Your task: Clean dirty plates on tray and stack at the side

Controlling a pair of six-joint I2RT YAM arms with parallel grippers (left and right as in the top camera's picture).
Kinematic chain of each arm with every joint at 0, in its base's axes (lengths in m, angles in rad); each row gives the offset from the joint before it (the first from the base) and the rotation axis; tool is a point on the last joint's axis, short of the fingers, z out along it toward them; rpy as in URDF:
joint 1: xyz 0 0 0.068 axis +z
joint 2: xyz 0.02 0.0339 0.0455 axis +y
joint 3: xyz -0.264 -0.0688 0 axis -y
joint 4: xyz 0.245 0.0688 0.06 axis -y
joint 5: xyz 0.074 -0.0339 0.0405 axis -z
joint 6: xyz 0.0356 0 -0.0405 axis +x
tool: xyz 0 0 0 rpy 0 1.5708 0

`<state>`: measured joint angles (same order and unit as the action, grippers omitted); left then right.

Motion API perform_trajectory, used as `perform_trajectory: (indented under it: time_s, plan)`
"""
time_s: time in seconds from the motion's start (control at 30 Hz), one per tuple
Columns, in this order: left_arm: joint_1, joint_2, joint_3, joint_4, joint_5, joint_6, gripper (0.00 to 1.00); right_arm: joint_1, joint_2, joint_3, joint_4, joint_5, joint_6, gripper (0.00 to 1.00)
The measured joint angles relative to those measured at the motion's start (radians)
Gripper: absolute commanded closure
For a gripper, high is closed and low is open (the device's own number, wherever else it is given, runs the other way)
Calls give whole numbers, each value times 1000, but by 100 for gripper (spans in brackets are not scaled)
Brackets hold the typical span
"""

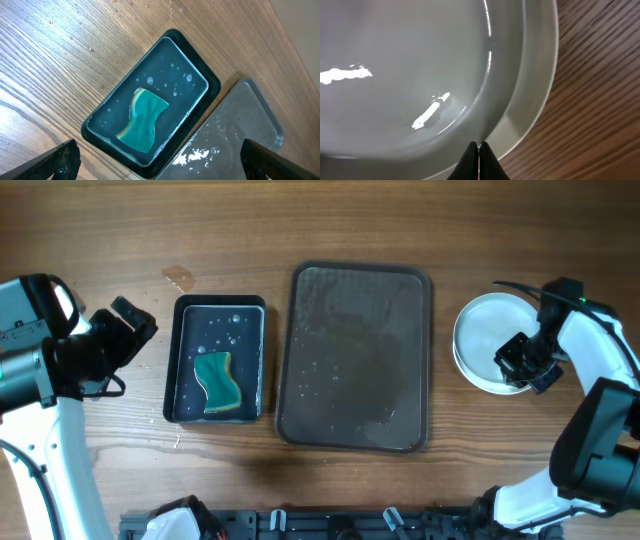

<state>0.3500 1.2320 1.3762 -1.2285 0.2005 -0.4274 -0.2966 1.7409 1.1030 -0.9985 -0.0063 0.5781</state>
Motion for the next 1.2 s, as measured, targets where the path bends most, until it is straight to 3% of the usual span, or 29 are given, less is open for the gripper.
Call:
perform_trajectory:
  time_s: [0.27, 0.57, 0.87, 1.03, 1.1, 1.13, 1.2]
  plan:
    - [0, 0, 0, 0, 0, 0, 0, 100, -266, 2, 92, -79, -191, 96]
    - [0, 0, 0, 0, 0, 0, 0, 104, -55, -122, 236, -65, -184, 96]
    - [0, 0, 0, 0, 0, 0, 0, 84, -61, -104, -40, 8, -50, 95]
    - [0, 0, 0, 1, 0, 0, 0, 93, -293, -20, -35, -114, -174, 95]
    - [0, 0, 0, 1, 0, 0, 0, 131, -442, -4, -9, -230, -264, 87]
    - [0, 0, 0, 0, 0, 0, 0, 176, -546, 5, 8, -299, -310, 76]
    - [0, 0, 0, 0, 0, 0, 0, 270, -690, 11, 35, -378, -361, 0]
